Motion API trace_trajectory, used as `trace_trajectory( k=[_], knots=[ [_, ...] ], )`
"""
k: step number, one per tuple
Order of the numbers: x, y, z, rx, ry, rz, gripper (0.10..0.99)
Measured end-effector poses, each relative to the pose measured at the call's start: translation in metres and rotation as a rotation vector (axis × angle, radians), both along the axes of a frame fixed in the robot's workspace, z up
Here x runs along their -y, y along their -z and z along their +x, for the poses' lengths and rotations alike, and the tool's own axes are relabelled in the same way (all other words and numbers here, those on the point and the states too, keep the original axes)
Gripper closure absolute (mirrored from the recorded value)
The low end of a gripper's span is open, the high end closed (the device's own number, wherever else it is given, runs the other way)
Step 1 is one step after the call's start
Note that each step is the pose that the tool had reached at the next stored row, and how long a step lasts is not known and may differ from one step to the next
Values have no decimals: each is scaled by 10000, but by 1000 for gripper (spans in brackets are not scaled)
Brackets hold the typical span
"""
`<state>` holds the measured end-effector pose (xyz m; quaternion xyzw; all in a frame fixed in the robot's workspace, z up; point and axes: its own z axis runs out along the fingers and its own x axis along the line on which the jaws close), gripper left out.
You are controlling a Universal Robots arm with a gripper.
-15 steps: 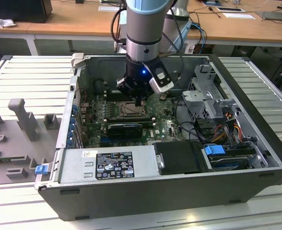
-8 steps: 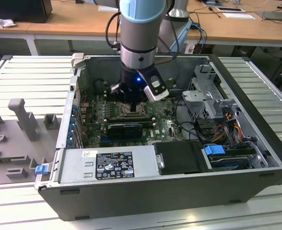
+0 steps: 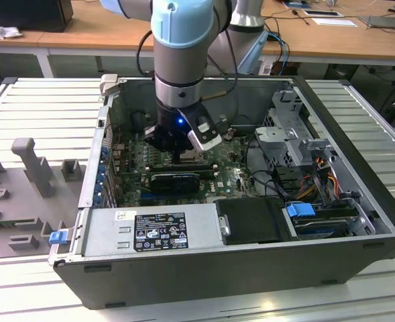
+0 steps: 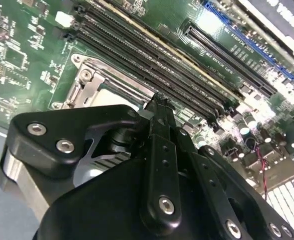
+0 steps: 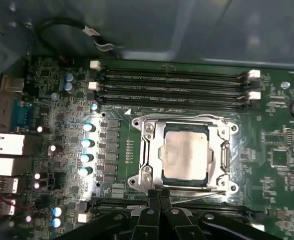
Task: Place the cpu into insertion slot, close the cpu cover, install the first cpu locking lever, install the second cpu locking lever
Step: 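Install the second cpu locking lever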
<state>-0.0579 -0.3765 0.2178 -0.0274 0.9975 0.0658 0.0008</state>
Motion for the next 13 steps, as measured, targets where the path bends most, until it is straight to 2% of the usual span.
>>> trace_trajectory(
  k=[3, 5, 7, 9, 13],
  knots=[
    [22, 17, -71, 0, -13, 205, 980],
    [90, 21, -92, 0, -14, 428, 980],
    [126, 22, -98, 1, -15, 540, 980],
    [136, 35, -124, 0, -16, 740, 980],
    [136, 58, -142, 1, -14, 946, 980]
  ],
)
